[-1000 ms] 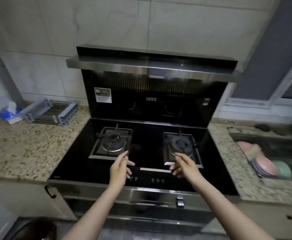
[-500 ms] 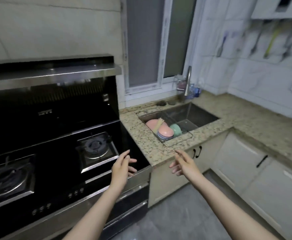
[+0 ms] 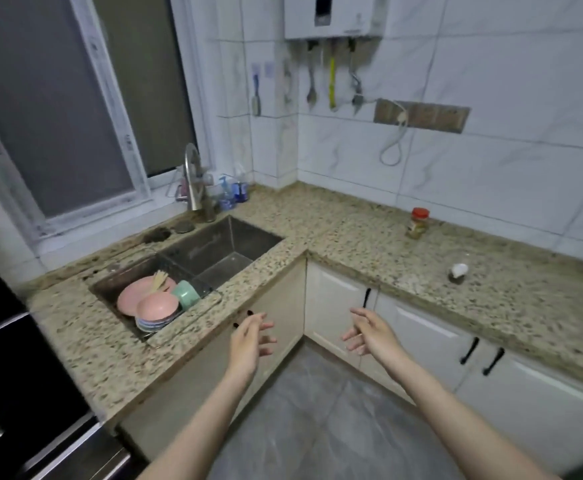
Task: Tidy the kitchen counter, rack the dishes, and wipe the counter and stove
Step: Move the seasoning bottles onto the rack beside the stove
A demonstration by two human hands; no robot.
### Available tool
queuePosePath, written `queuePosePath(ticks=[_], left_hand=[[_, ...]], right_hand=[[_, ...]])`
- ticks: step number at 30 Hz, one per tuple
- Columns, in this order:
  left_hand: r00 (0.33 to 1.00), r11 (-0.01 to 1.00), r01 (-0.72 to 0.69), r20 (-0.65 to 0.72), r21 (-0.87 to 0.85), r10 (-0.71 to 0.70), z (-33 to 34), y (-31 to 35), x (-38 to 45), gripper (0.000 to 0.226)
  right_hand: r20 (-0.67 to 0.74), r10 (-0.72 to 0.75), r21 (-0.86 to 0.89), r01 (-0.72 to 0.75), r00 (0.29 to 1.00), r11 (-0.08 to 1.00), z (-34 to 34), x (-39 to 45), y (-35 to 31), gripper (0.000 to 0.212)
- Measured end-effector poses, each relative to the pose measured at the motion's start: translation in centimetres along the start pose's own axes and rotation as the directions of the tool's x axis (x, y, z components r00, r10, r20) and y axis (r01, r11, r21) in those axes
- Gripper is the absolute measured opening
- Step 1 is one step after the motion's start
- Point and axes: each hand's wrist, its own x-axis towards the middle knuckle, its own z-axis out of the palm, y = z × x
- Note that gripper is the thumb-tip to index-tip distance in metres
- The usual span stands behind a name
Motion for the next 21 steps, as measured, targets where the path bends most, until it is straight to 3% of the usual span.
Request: queuePosePath(ticks=[7, 15, 21], left_hand=[[0.985, 0.997, 0.021, 0.169, 0.071, -0.032, 13.8, -0.7, 4.8, 0.026], [0.945, 0.984, 0.045, 0.311, 0.171, -0.097, 26.6, -3.2, 14.4, 0.024], [0.883, 0.978, 0.118, 0.432, 0.174, -0.184, 35.9, -5.4, 22.3, 0.022]], right_hand=[[-0.166, 0.076, 0.077, -0.064, 0.983, 0.995, -12.4, 5.3, 2.2, 0.031], [-0.367, 0.152, 0.141, -0.106, 0.918, 0.984, -21.0, 13.1, 5.2, 0.020], [-0.455, 0.175, 0.018, -0.187, 0.873, 0.982, -27.5, 20.7, 7.1, 0.009]])
